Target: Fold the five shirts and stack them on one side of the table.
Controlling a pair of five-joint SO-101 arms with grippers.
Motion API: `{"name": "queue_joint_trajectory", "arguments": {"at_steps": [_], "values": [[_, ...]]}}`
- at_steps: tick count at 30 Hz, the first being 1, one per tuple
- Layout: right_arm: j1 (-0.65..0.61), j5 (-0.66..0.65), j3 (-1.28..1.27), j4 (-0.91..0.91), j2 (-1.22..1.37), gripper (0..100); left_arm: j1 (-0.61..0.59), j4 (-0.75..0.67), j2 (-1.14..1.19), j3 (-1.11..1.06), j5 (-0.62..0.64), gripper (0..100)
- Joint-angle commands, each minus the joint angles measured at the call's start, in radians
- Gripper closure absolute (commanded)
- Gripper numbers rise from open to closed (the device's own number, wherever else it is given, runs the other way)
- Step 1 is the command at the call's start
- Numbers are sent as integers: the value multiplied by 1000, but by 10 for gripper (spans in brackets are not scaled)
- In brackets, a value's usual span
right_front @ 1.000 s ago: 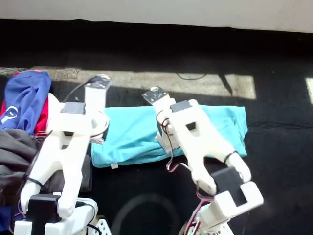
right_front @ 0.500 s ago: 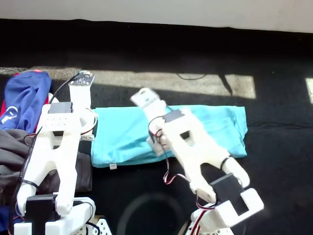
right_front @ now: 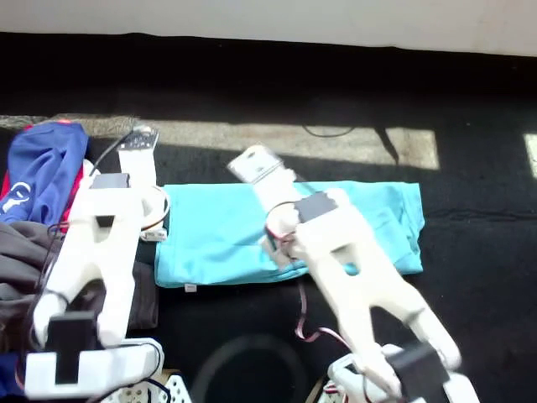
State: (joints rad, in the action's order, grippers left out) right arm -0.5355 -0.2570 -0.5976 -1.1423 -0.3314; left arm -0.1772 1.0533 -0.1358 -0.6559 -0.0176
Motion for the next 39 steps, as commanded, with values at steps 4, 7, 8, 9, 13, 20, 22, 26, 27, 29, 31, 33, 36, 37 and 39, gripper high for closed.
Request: {"name": "queue_joint_trajectory", "arguments": {"at_steps": [4, 7, 8, 9, 13, 20, 22, 26, 27, 29, 31, 33, 36, 37, 39], "values": [[260, -26, 156, -114, -229, 992, -8, -6, 171, 117, 68, 862], [380, -121, 188, -203, -268, 992, -8, -6, 217, 174, 68, 829], [424, -138, 189, -223, -275, 992, -8, -5, 226, 191, 68, 829], [467, -153, 189, -240, -286, 992, -8, -5, 234, 205, 68, 829], [613, -203, 176, -254, -325, 992, -8, -5, 259, 239, 68, 829], [653, -242, 131, -248, -343, 992, -38, 187, 168, 300, 63, 829], [651, -241, 131, -248, -337, 992, -51, 253, 120, 349, 64, 829], [651, -239, 131, -232, -337, 992, -18, 255, 82, 397, 66, 829], [651, -239, 131, -232, -337, 992, -1, 222, 96, 397, 66, 827], [651, -241, 131, -234, -337, 992, 18, 170, 147, 401, 66, 826], [651, -242, 131, -237, -341, 992, 22, 137, 220, 412, 66, 825], [651, -242, 131, -242, -344, 992, 22, 132, 300, 443, 66, 825], [654, -242, 131, -242, -344, 992, 25, 132, 415, 499, 61, 825], [656, -242, 131, -242, -344, 992, 25, 132, 450, 521, 60, 825], [656, -242, 131, -242, -344, 992, 25, 132, 512, 559, 28, 826]]}}
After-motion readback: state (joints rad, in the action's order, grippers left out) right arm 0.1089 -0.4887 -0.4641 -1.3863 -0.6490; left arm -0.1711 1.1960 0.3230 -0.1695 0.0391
